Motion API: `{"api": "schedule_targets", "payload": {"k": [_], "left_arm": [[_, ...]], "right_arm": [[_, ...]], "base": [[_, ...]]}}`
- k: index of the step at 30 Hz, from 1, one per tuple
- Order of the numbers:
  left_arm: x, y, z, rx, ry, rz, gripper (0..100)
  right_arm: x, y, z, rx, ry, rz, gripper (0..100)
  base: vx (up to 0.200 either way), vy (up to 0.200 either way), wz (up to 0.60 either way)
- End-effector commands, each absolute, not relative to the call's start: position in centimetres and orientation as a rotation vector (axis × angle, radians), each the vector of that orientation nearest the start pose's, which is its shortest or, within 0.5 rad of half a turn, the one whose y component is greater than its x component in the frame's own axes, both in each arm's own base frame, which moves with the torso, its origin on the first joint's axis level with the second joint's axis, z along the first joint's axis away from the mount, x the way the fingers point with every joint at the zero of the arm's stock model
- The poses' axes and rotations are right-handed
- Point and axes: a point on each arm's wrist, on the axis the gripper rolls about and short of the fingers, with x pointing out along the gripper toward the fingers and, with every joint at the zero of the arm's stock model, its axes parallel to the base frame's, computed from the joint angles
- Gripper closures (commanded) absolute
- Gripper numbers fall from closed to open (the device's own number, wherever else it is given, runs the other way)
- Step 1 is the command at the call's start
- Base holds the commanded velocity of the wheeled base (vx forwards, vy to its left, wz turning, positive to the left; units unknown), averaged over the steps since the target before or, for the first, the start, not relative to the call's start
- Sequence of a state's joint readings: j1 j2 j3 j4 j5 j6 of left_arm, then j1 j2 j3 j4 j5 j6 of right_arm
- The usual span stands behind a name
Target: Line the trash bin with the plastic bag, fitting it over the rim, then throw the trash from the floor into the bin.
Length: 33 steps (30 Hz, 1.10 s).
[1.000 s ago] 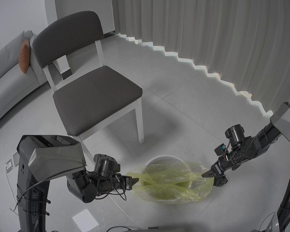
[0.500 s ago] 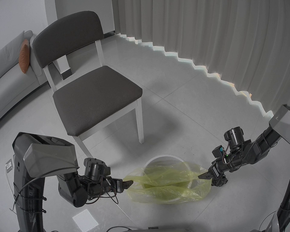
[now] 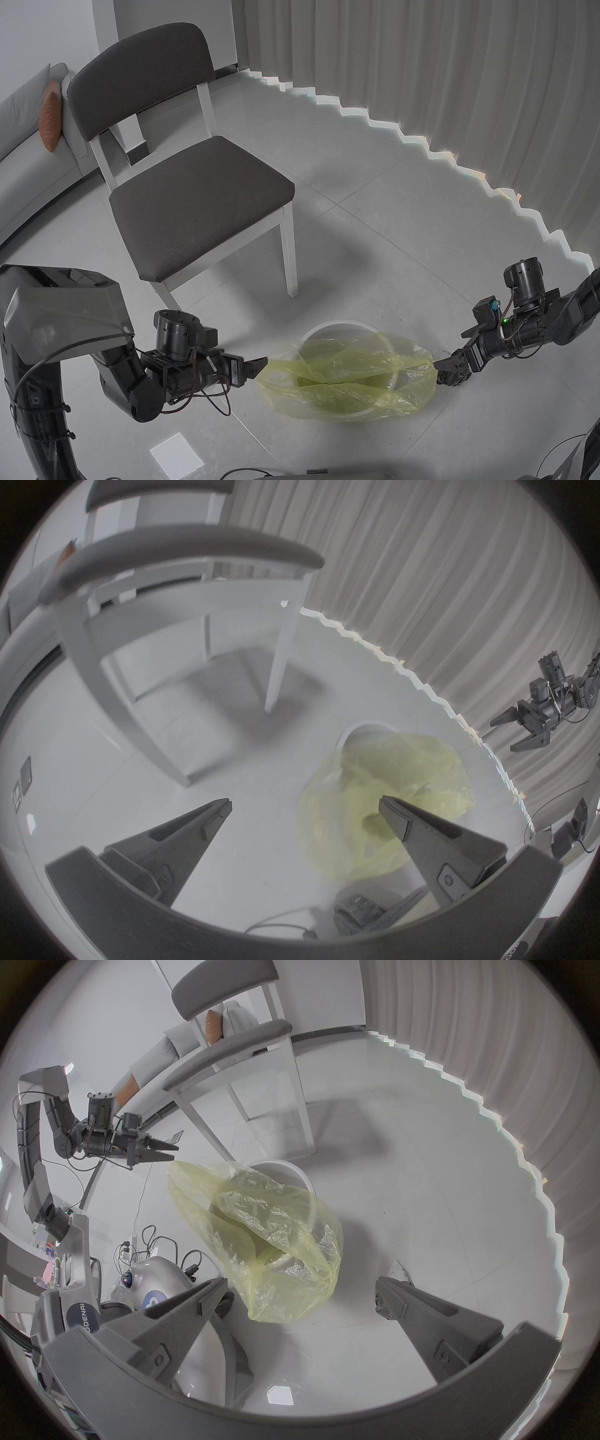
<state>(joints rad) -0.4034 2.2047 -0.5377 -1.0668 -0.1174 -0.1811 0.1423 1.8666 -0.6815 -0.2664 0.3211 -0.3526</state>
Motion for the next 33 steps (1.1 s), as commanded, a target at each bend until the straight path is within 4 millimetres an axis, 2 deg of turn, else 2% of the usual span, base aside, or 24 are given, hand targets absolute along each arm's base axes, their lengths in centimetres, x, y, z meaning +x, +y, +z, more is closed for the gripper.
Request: {"api": "schedule_targets", "payload": {"k": [1,4,5,6,7,9,13,15,20,24,28,33], "left_arm": [[31.2,-17.8,6.5,-0.008,0.445,-0.594,0],[32.3,-20.4,7.7,0.057,0.416,-0.658,0],[32.3,-20.5,7.7,0.06,0.415,-0.66,0],[32.8,-21.9,7.7,0.091,0.402,-0.695,0],[33.2,-23.1,7.4,0.128,0.396,-0.72,0],[33.6,-24.2,6.5,0.196,0.405,-0.749,0],[34.1,-25.3,5.0,0.306,0.426,-0.787,0],[34.6,-26.2,3.1,0.34,0.45,-0.796,0],[35.4,-26.9,0.3,0.404,0.473,-0.808,0],[35.2,-27.9,-1.7,0.462,0.487,-0.804,0],[34.7,-29.3,-3.2,0.5,0.512,-0.809,0],[34.1,-29.9,-3.8,0.519,0.526,-0.83,0]], "right_arm": [[24.4,2.8,10.0,-0.21,0.754,0.55,0],[23.1,2.0,10.2,-0.172,0.733,0.544,0],[23.0,2.0,10.2,-0.168,0.734,0.543,0],[22.6,1.8,10.4,-0.143,0.713,0.539,0],[22.2,1.8,10.3,-0.104,0.7,0.538,0],[21.9,1.8,10.3,-0.072,0.681,0.537,0],[22.0,1.8,10.0,-0.057,0.658,0.548,0],[22.1,1.8,10.1,-0.059,0.647,0.549,0],[22.0,1.9,10.0,-0.054,0.647,0.565,0],[21.9,2.0,10.1,-0.049,0.643,0.584,0],[21.8,2.1,10.1,-0.049,0.646,0.592,0],[21.7,2.1,9.9,-0.049,0.65,0.593,0]], "base": [[0.0,0.0,0.0],[0.0,0.0,0.0],[0.0,0.0,0.0],[0.0,0.0,0.0],[0.0,0.0,0.0],[0.0,0.0,0.0],[0.0,0.0,0.0],[0.0,0.0,0.0],[0.0,0.0,0.0],[0.0,0.0,0.0],[0.0,0.0,0.0],[0.0,0.0,0.0]]}}
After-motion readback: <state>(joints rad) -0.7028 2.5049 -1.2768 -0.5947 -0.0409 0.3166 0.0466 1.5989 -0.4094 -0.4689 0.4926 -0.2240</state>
